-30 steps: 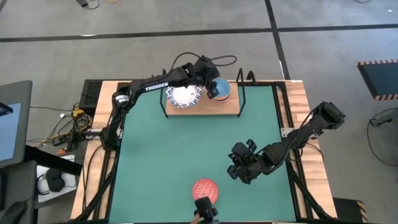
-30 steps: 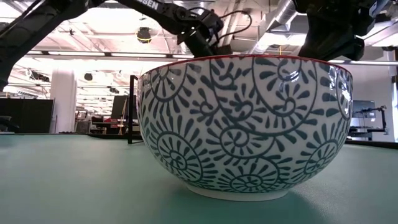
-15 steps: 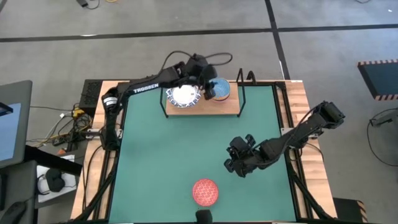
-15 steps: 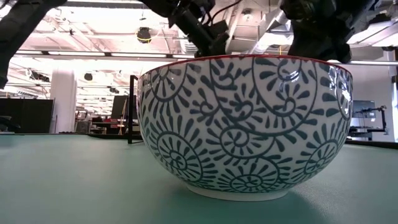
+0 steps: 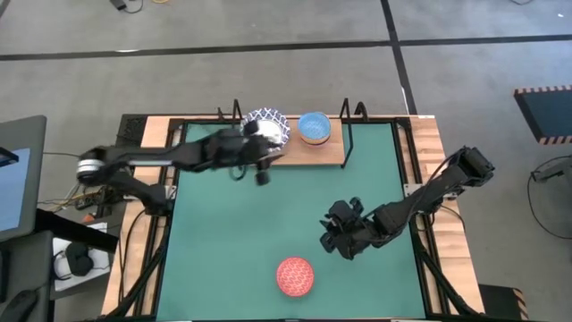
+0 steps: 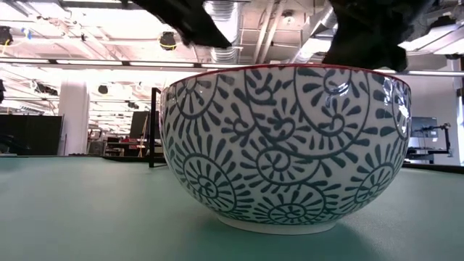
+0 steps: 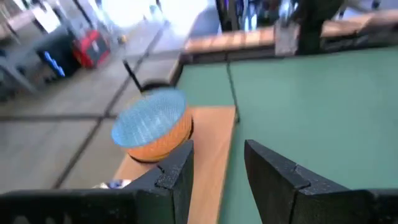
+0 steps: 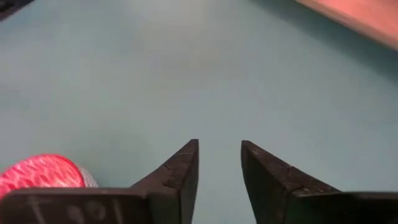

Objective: Place and stack bowls onto a shelf
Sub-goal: Stack the red patterned bowl on top of the light blue patterned bowl on the shelf

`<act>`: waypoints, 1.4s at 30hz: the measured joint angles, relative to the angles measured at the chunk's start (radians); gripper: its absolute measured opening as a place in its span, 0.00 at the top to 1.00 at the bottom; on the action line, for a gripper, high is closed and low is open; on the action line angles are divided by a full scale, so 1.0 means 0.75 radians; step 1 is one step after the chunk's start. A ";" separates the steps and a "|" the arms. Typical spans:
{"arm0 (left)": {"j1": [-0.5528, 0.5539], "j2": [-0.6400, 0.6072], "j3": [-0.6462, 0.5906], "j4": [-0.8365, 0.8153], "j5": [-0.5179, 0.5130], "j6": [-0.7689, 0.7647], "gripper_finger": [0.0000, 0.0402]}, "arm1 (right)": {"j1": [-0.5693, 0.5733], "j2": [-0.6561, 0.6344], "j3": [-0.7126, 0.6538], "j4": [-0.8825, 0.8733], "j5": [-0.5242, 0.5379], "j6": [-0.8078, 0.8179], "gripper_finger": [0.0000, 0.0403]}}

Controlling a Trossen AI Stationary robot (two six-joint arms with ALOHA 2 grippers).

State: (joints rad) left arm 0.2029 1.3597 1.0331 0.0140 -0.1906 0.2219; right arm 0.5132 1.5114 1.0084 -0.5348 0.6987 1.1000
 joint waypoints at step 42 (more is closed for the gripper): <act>-0.594 -0.112 -0.578 0.553 0.089 -0.186 0.68 | 0.016 0.488 0.001 0.783 -0.532 -0.098 0.55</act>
State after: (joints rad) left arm -0.2424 1.2757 0.5995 0.4291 -0.1238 0.0827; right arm 0.5251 1.8773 1.0088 0.0523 0.2993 1.0267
